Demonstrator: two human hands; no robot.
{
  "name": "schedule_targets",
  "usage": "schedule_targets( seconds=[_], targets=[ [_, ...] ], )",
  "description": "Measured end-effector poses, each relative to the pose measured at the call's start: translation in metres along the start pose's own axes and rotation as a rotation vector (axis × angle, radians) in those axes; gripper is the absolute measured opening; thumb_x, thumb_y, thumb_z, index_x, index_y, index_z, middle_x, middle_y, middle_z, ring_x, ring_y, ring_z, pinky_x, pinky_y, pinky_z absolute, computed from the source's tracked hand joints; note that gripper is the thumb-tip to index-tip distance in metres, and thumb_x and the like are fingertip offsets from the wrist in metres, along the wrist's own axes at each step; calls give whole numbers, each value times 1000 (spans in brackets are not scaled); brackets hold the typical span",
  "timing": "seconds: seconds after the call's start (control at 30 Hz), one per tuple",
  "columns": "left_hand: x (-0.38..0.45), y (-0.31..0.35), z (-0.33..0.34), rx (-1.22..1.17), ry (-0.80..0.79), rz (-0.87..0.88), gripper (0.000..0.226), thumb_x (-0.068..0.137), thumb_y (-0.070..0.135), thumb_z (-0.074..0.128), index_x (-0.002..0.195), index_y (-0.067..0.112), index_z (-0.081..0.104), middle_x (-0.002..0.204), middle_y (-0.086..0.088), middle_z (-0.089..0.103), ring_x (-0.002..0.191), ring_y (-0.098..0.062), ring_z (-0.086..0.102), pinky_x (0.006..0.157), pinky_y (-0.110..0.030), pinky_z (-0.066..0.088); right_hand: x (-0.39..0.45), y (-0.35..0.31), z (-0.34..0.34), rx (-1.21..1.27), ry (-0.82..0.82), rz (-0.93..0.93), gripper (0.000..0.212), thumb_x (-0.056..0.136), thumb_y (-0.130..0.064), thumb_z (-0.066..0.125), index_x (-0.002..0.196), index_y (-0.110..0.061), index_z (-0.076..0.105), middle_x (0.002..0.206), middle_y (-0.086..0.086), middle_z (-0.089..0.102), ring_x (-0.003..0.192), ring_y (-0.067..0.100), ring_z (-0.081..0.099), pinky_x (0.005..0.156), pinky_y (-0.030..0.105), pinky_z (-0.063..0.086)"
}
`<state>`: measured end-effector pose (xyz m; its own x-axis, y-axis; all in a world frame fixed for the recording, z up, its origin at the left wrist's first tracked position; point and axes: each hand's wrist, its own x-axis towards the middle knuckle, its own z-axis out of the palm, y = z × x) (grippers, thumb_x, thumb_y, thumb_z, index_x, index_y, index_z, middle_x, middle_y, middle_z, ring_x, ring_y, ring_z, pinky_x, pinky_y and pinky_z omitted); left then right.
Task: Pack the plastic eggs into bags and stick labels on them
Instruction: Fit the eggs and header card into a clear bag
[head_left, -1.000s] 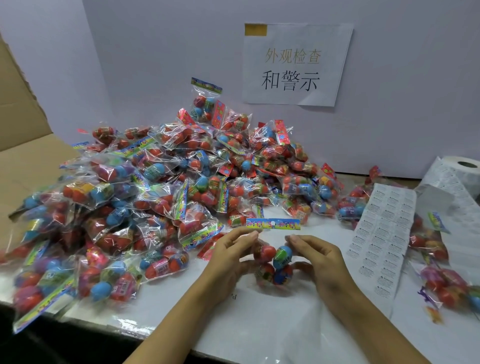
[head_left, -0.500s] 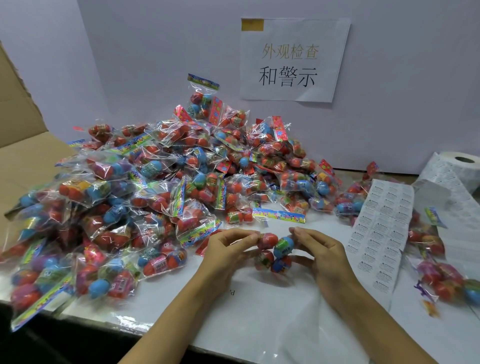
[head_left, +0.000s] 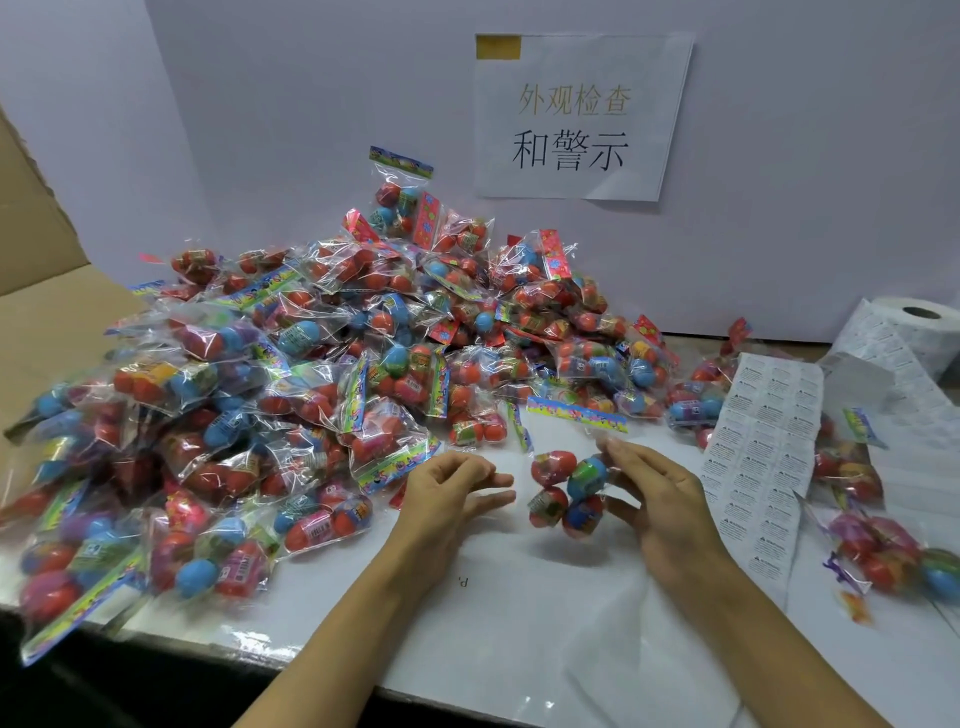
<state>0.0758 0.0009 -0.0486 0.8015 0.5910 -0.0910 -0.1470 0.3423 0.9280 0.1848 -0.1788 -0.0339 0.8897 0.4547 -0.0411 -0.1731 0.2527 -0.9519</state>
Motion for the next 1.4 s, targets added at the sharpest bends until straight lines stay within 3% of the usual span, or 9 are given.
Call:
schedule_targets(
  seconds=[0.17, 0.23, 0.37, 0.6, 0.73, 0.8, 0.9, 1.03, 1.4],
  targets=[
    [-3, -2, 0, 92, -103, 38, 11, 82, 20, 79, 78, 10, 81, 84, -11, 74, 82, -24, 73, 71, -33, 60, -3, 6, 4, -63, -57, 40, 15, 90, -21, 69, 86, -20, 83, 89, 4, 77, 78, 8, 72, 57, 21, 55],
    [-3, -4, 0, 128, -127, 58, 18, 76, 26, 80, 81, 8, 81, 85, -12, 74, 81, -23, 73, 74, -36, 60, -4, 7, 6, -83, -72, 52, 14, 91, -21, 69, 89, -19, 83, 91, 6, 77, 81, 10, 73, 59, 22, 55],
    [-2, -3, -2, 119, -111, 37, 11, 81, 21, 79, 77, 12, 80, 84, -10, 75, 79, -25, 74, 67, -31, 60, -3, 6, 6, -79, -62, 53, 13, 88, -23, 70, 89, -21, 83, 93, 6, 78, 84, 10, 73, 60, 22, 55],
    [-1, -6, -1, 160, -111, 32, 21, 97, 11, 68, 77, 12, 77, 84, -10, 74, 77, -23, 73, 67, -32, 59, -2, 7, 7, -80, -49, 63, 15, 91, -21, 69, 88, -20, 83, 93, 4, 78, 83, 9, 73, 60, 22, 56],
    [-2, -3, -1, 163, -154, -1, 13, 92, 27, 75, 81, 21, 79, 90, -4, 76, 80, -17, 74, 68, -29, 59, -3, 6, 7, -63, -59, 58, 14, 86, -25, 71, 87, -20, 83, 92, 4, 78, 84, 10, 73, 62, 24, 57],
    [-4, -3, -1, 221, -209, 5, 16, 83, 38, 83, 90, 24, 80, 95, 1, 78, 86, -16, 75, 73, -34, 61, -3, 6, 7, -54, -63, 52, 16, 81, -29, 72, 87, -19, 83, 90, 5, 78, 83, 11, 74, 62, 25, 57],
    [-6, -4, -1, 336, -269, 45, 31, 81, 43, 85, 100, 18, 79, 104, -5, 79, 102, -22, 75, 86, -51, 58, -3, 7, 7, -58, -75, 41, 24, 74, -35, 73, 88, -18, 83, 91, 6, 77, 84, 12, 74, 63, 25, 57],
    [-7, -3, -2, 364, -269, 51, 36, 81, 46, 85, 102, 17, 79, 106, -7, 79, 105, -25, 74, 93, -63, 54, -3, 7, 6, -72, -88, 37, 27, 74, -37, 73, 90, -18, 83, 93, 7, 77, 87, 12, 74, 65, 25, 58],
    [-6, -2, -2, 323, -274, 48, 36, 82, 42, 86, 102, 13, 79, 107, -10, 78, 105, -28, 74, 93, -63, 54, 0, 10, 5, -55, -100, 37, 23, 76, -33, 75, 92, -17, 82, 93, 6, 77, 86, 15, 75, 65, 23, 58]
  ],
)
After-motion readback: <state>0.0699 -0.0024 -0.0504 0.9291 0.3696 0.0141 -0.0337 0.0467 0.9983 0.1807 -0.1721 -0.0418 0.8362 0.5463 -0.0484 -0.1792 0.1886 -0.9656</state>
